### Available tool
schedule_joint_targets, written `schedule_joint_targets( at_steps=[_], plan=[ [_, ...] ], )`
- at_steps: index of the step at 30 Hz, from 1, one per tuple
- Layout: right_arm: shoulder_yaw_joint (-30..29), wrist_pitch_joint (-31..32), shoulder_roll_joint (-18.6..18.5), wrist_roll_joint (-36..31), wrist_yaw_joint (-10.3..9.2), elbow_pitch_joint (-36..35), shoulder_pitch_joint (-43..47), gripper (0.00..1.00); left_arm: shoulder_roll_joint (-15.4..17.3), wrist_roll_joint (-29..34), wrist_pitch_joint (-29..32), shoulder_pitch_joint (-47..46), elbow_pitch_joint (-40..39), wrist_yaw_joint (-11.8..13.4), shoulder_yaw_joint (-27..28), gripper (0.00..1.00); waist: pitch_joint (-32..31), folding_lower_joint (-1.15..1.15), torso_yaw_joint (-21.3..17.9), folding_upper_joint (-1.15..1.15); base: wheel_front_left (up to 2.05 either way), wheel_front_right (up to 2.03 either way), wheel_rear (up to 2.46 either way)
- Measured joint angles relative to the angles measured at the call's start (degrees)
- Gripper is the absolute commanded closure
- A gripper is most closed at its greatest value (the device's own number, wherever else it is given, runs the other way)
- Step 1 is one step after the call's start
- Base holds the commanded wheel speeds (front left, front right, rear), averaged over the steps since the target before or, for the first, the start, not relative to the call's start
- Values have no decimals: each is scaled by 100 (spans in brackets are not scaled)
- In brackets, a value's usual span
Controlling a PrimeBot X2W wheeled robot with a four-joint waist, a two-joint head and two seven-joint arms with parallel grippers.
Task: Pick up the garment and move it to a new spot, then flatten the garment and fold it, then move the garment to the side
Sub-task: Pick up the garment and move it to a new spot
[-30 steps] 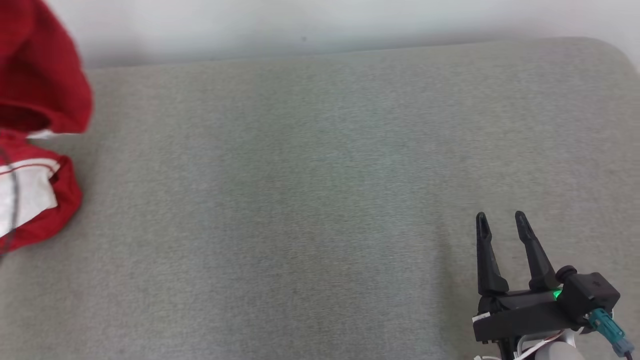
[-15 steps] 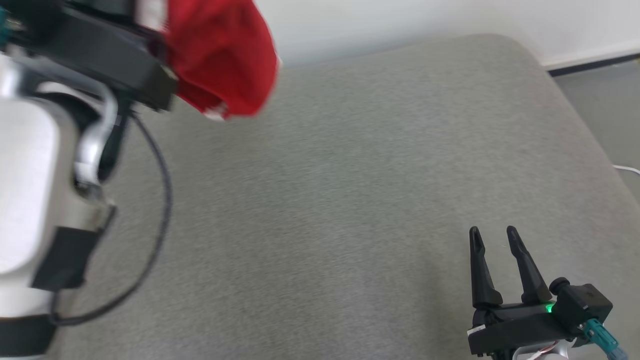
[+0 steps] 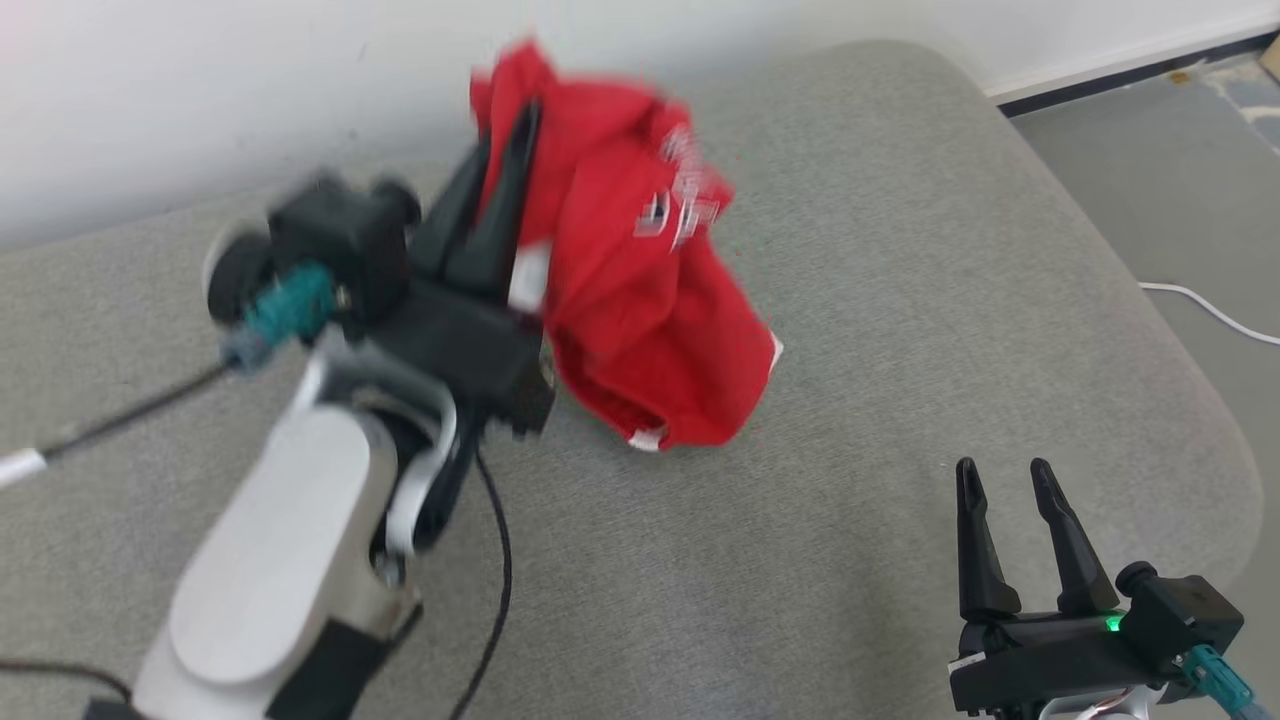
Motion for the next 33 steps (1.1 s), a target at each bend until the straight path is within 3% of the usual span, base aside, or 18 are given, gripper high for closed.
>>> schedule_joint_targets(
  at_steps=[4, 8, 16, 17, 18, 27, 33],
  plan=[
    [13, 0, 0, -7, 0, 16, -26, 0, 71, -101, -193, 605, 252, 94, 47, 100, 62, 0, 109, 0, 0, 0, 0],
    [48, 0, 1, -22, 0, 41, -90, 0, 366, -113, -316, 1021, 693, 110, 152, 100, 140, 0, 209, 0, 0, 0, 0],
    [70, 0, 0, -88, 0, 116, -132, 0, 702, -265, -655, 1235, 1516, 34, 387, 100, 225, 0, 376, 0, 0, 0, 0],
    [82, 0, 0, -89, 0, 126, -137, 0, 720, -264, -678, 1235, 1618, 33, 393, 74, 224, 0, 388, 0, 0, 0, 0],
    [85, 0, 1, -99, 0, 140, -141, 0, 721, -248, -738, 1235, 1696, 33, 385, 0, 217, 0, 398, 0, 0, 0, 0],
    [19, 0, 2, -227, 0, 196, -99, 0, 499, -230, -1421, 1143, 1710, -58, 375, 0, -13, 0, 606, 0, 0, 0, 0],
    [-8, 0, 1, -323, 0, 179, 25, 0, 534, -57, -1699, 1272, 1287, 67, 490, 0, -262, 0, 863, 0, 0, 0, 0]
  ],
)
